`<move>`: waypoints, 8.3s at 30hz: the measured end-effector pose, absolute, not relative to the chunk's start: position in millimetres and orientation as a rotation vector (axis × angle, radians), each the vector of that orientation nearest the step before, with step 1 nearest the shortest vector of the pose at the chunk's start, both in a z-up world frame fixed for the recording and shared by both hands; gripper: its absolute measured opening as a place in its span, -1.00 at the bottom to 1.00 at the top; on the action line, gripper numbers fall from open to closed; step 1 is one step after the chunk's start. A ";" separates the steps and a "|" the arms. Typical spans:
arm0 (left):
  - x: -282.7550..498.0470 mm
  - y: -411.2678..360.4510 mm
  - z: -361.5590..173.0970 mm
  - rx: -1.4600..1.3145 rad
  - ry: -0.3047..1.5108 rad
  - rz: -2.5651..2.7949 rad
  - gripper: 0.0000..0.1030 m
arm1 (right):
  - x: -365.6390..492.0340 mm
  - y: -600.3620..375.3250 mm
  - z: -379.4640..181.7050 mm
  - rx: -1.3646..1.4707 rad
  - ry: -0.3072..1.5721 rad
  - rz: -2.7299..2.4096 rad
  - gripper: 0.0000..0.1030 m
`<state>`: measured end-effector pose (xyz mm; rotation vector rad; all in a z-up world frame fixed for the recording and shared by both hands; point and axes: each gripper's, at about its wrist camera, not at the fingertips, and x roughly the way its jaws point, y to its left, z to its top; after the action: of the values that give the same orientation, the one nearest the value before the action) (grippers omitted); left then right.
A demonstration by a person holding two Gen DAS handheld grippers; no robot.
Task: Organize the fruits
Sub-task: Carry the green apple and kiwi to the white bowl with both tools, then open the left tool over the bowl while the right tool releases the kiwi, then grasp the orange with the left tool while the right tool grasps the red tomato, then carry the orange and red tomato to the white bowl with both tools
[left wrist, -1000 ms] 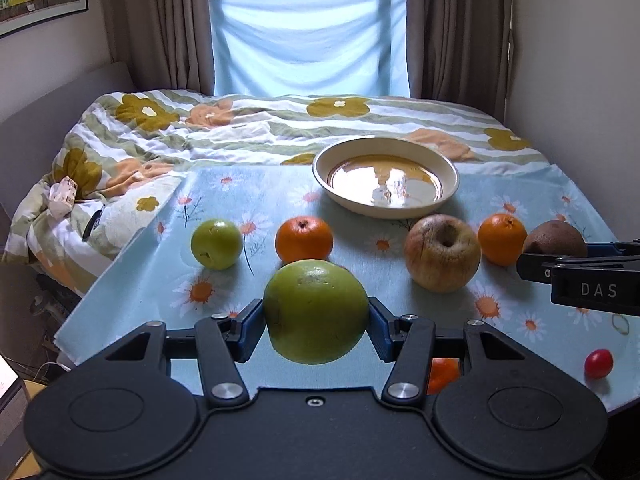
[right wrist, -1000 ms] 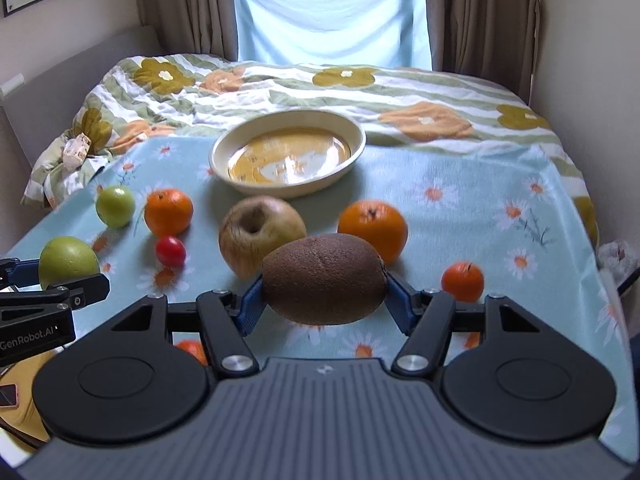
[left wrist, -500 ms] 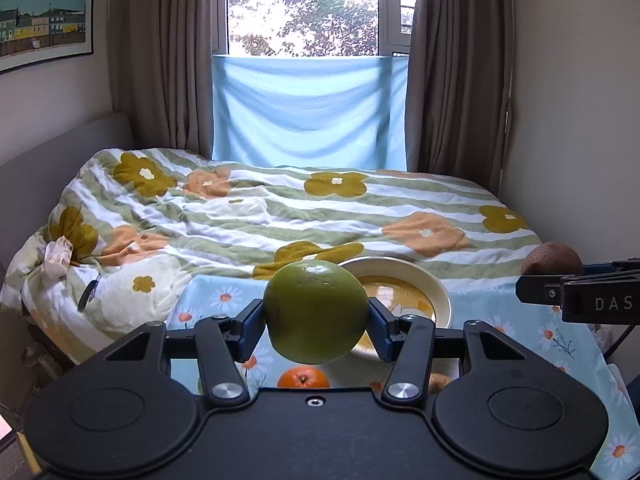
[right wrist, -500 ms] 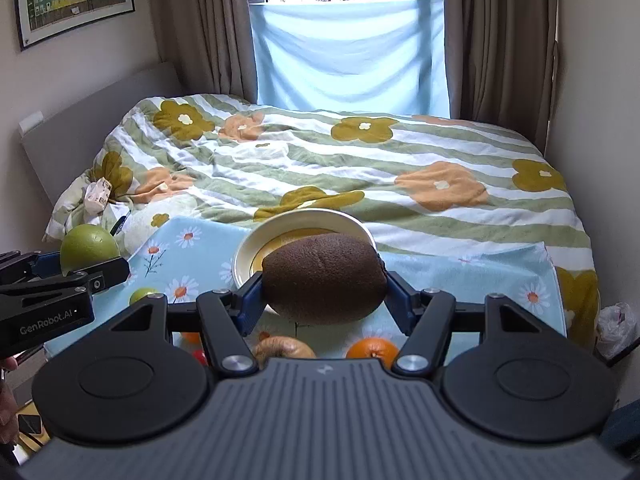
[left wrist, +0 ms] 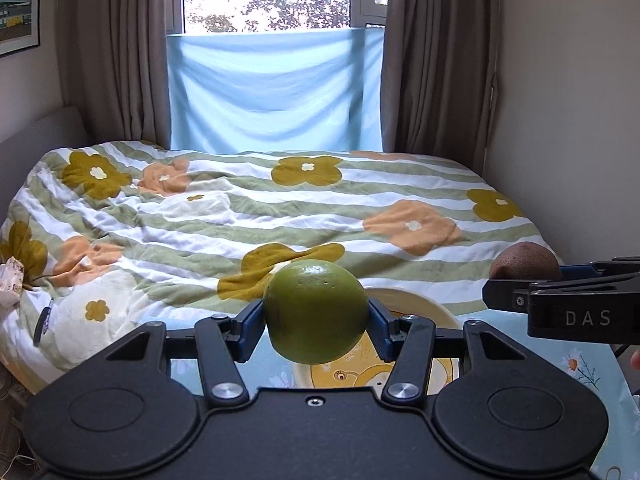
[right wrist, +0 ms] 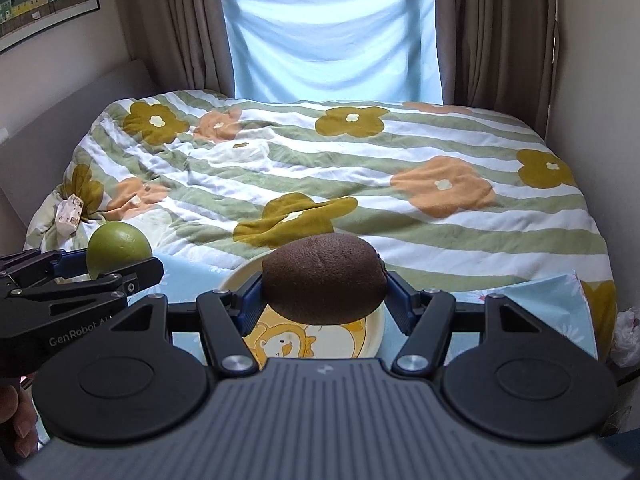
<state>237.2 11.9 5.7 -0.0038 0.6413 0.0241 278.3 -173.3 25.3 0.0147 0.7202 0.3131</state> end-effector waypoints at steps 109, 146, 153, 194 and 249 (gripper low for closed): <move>136.3 11.3 35.6 -0.010 0.630 0.081 0.93 | 215.9 -213.7 38.0 -0.087 0.675 0.296 1.00; 41.2 -80.9 -83.1 0.067 0.899 -0.074 0.46 | 42.7 -299.8 -71.0 -0.013 0.929 0.113 1.00; 52.3 -83.2 -107.1 0.080 0.943 -0.102 0.23 | 40.5 -296.8 -85.1 0.016 0.963 0.099 1.00; 54.6 -70.6 -117.7 -0.002 0.990 -0.130 -0.20 | 59.2 -280.0 -113.3 -0.027 1.034 0.073 -0.03; 236.1 35.4 9.6 0.015 0.770 -0.062 -0.20 | 258.0 -151.1 28.8 -0.031 0.838 0.354 -0.03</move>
<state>236.1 35.4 9.6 0.0152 0.7697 -0.0617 258.0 -151.1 28.8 -0.0306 0.8376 0.3543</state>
